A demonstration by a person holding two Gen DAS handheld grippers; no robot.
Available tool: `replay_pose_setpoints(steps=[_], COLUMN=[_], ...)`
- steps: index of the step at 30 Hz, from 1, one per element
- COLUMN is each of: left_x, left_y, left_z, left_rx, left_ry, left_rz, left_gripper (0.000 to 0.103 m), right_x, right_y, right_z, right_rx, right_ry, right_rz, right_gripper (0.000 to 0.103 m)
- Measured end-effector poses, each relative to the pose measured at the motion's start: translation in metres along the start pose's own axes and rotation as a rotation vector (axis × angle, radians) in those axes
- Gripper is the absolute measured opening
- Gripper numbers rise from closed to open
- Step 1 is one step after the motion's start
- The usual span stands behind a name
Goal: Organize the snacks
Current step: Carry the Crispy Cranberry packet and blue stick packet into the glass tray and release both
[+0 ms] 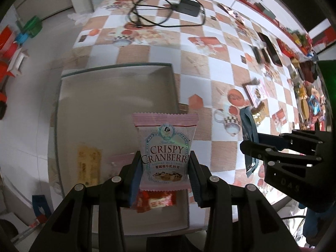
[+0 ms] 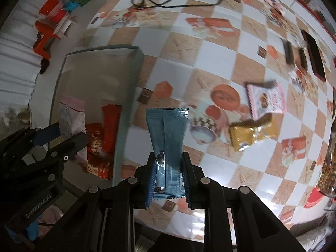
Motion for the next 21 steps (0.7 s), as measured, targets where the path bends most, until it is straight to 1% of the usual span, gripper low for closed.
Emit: replay_pose_setpoints(steps=[12,21], left_x=[0.008,0.003], left_y=[-0.001,-0.003], left_z=[0.049,0.075], left_rx=[0.081,0.123], left_ry=[0.013,0.016], left_rz=[-0.016,0.002], left_gripper=[0.044,0.044], right_x=[0.002,-0.003], right_y=[0.026,0.042], right_z=[0.052,0.088], right_rx=[0.085,0.132], right_ry=[0.000,0.002], right_rz=[-0.012,-0.002], right_gripper=[0.024,0.024])
Point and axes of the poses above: each gripper's, at about its wrist camera, not at the fingertips, and x roughly against the way its jaws point, z to its left, y to its top, the point moved 2 cm from there along -x, roughly the way its jaws point, and after that the axes turned 5 degrees about -y, right-handed, at the moved point
